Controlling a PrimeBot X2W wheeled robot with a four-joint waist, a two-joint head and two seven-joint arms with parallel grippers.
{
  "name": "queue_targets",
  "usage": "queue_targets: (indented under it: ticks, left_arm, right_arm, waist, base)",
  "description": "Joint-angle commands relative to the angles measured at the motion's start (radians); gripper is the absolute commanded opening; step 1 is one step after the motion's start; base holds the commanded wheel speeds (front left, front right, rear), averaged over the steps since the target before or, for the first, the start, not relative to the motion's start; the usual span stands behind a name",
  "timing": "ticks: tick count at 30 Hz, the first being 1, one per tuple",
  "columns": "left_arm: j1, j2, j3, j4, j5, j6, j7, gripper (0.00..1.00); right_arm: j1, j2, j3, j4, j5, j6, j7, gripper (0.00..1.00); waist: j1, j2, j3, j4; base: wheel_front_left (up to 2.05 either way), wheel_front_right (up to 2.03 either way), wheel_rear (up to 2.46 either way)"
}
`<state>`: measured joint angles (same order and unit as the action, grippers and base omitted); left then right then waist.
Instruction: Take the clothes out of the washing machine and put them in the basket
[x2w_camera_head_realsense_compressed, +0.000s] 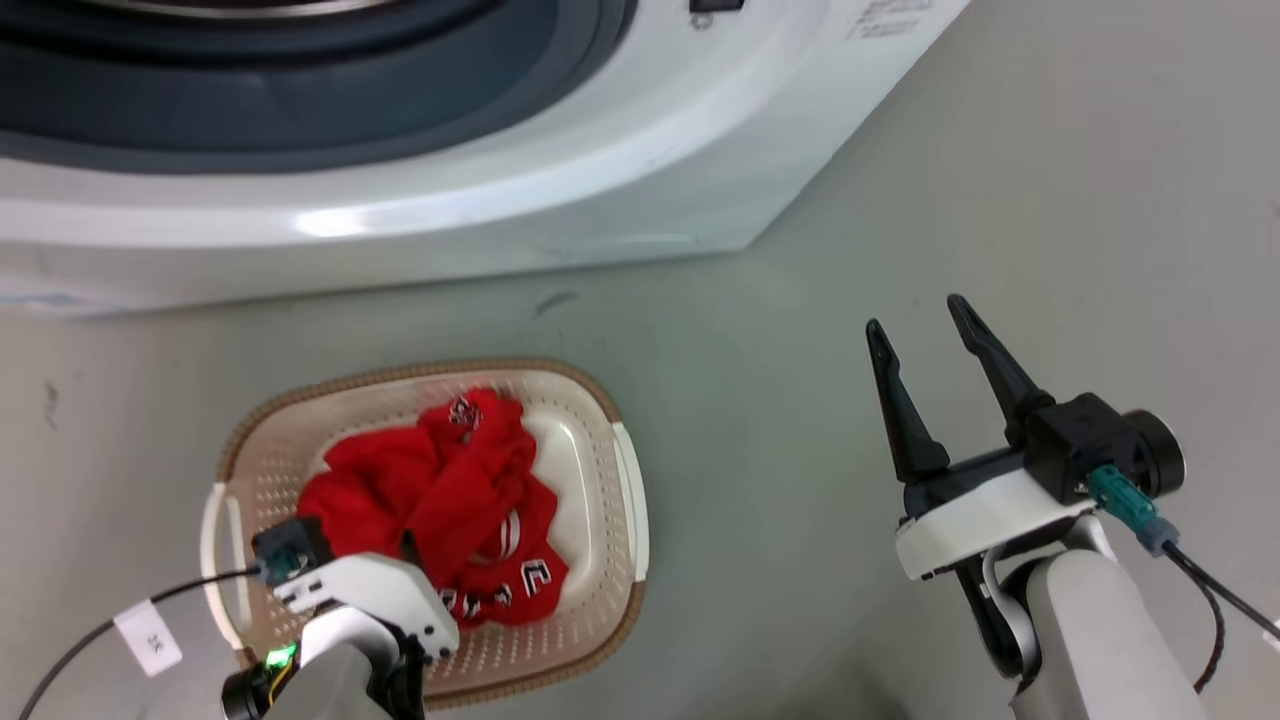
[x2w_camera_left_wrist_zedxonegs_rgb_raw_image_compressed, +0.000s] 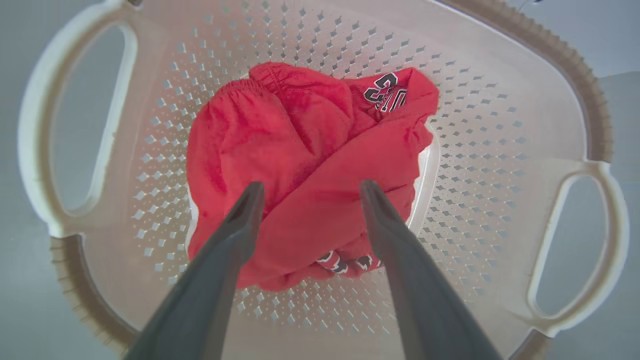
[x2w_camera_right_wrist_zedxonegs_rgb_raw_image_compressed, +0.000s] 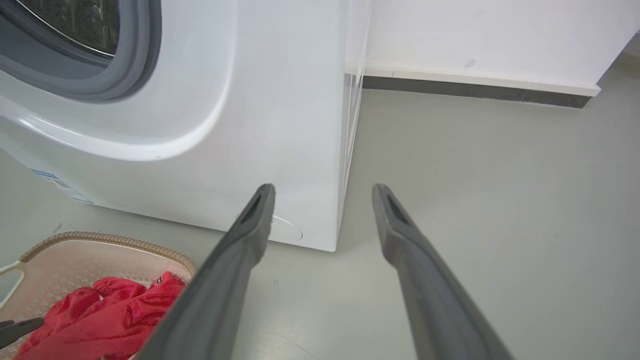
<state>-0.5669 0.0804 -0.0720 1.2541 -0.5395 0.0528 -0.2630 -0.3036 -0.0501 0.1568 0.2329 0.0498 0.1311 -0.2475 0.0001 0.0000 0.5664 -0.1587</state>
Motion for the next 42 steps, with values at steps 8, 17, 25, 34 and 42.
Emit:
queue_targets:
  ticks: [8,17,25,34,42]
  left_arm:
    - [0.122,-0.007,0.016,-0.133,0.047,-0.03,-0.003,1.0]
    - [0.253,-0.015,0.064,-0.407,0.163,-0.037,-0.003,1.0]
    - [0.321,-0.023,0.089,-0.723,0.295,-0.042,-0.003,1.0]
    - [0.392,-0.023,0.074,-0.99,0.408,-0.048,-0.003,1.0]
    - [0.467,-0.012,0.059,-1.023,0.446,-0.05,-0.003,1.0]
  right_arm:
    - [0.075,0.0,-0.031,0.031,-0.011,-0.001,-0.003,1.0]
    - [0.159,0.0,-0.066,0.01,-0.024,-0.001,0.033,1.0]
    - [0.209,0.0,-0.093,-0.037,-0.032,-0.001,0.059,1.0]
    - [0.253,0.0,-0.115,-0.086,-0.042,-0.001,0.08,1.0]
    - [0.298,0.0,-0.138,-0.138,-0.058,-0.001,0.104,1.0]
  waist:
    - [-0.0001,0.0,-0.248,0.026]
    - [-0.0001,0.0,-0.406,0.054]
    - [-0.0001,0.0,-0.482,0.077]
    - [-0.0001,0.0,-0.541,0.085]
    - [-0.0001,0.0,-0.578,0.075]
  base:
    - [0.0,0.0,0.0]
    - [0.0,0.0,0.0]
    - [0.0,0.0,0.0]
    - [0.0,0.0,0.0]
    - [0.0,0.0,0.0]
